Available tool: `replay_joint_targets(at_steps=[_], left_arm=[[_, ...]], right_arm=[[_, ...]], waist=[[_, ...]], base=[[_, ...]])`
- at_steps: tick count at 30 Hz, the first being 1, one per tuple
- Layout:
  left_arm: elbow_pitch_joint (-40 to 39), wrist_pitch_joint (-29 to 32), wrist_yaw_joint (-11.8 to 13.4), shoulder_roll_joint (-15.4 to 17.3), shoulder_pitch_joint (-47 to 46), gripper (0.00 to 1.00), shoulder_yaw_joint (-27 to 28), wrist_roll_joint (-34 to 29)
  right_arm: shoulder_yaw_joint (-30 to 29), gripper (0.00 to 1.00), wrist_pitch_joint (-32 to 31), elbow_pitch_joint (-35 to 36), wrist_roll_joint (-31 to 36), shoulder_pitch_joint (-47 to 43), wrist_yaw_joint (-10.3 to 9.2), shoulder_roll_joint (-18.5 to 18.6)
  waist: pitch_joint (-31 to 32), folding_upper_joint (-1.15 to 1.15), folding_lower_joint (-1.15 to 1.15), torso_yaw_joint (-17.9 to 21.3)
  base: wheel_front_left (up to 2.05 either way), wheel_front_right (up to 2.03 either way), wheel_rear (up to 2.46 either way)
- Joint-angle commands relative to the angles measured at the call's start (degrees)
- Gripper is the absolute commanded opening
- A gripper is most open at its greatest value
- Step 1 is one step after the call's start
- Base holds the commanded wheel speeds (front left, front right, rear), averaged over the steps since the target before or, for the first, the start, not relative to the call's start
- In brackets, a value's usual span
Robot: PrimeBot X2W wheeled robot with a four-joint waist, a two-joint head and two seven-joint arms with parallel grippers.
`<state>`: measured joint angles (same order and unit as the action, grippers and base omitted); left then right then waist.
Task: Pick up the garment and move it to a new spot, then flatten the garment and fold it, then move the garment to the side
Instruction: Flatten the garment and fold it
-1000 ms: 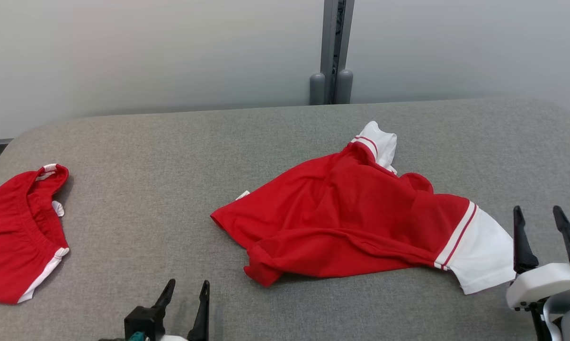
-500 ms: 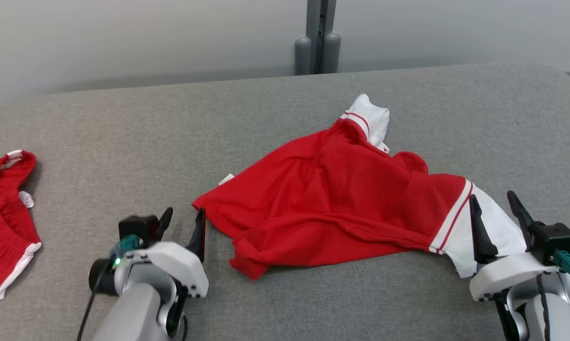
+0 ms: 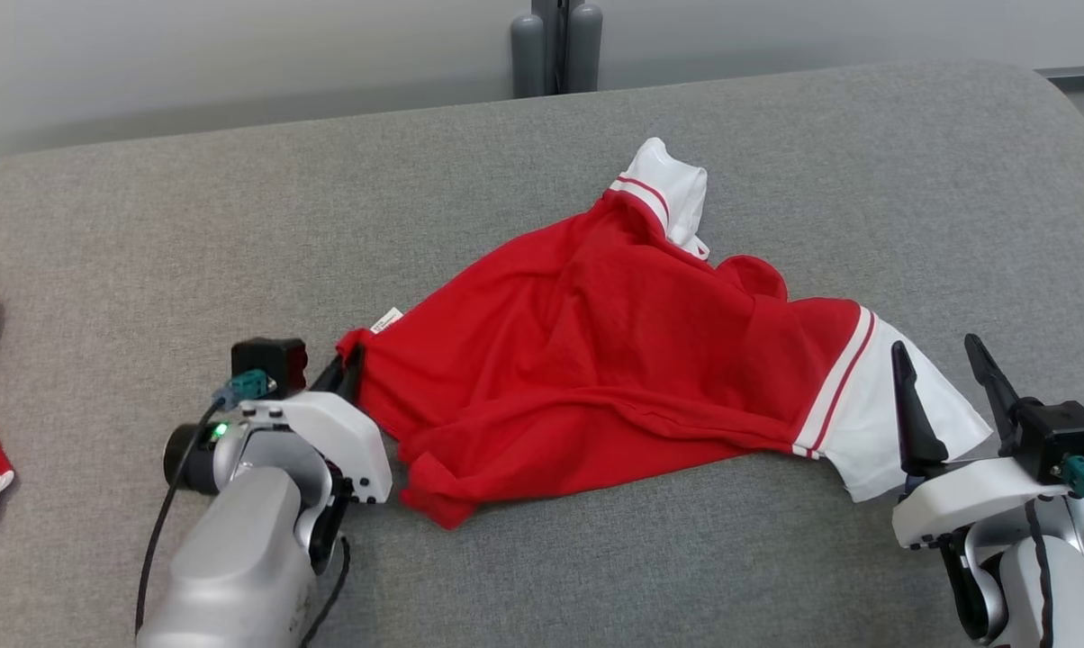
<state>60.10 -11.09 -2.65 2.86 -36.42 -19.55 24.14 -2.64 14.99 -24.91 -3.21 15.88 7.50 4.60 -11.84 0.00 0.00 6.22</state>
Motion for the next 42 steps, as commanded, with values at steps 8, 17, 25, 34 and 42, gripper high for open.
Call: replay_joint_targets(at_steps=[8,17,25,34,42], left_arm=[[-2.01,-1.29,-1.24,6.37,-12.82,0.0,-1.17,-2.88],[-0.29,0.59,-2.24,11.63,-20.04,0.74,-2.0,-3.97],[1.5,-3.71,0.56,9.89,-14.53,1.0,-0.01,-2.03],[-6.97,-4.08,1.13,4.15,0.78,1.0,3.98,-0.17],[-11.12,-4.1,0.79,0.66,13.04,1.0,5.02,0.75]], right_arm=[[-0.09,1.0,0.28,0.8,-0.49,0.26,-0.02,-0.51],[2.82,1.0,0.28,0.46,-1.71,1.34,-0.02,-1.33],[3.33,1.0,0.28,0.07,-2.16,1.35,-0.02,-1.49],[2.1,1.0,0.28,-0.39,-1.72,-1.07,-0.02,-1.52],[2.35,1.0,0.28,-0.96,-1.64,-3.4,-0.02,-1.53]], waist=[[-0.1,0.0,0.0,-0.5],[-1.99,0.0,0.0,1.3],[-1.54,0.0,0.0,1.51],[2.13,0.0,0.0,-0.37],[4.65,0.0,0.0,-1.34]], base=[[0.0,0.0,0.0],[0.0,0.0,0.0],[0.0,0.0,0.0],[0.0,0.0,0.0],[0.0,0.0,0.0]])
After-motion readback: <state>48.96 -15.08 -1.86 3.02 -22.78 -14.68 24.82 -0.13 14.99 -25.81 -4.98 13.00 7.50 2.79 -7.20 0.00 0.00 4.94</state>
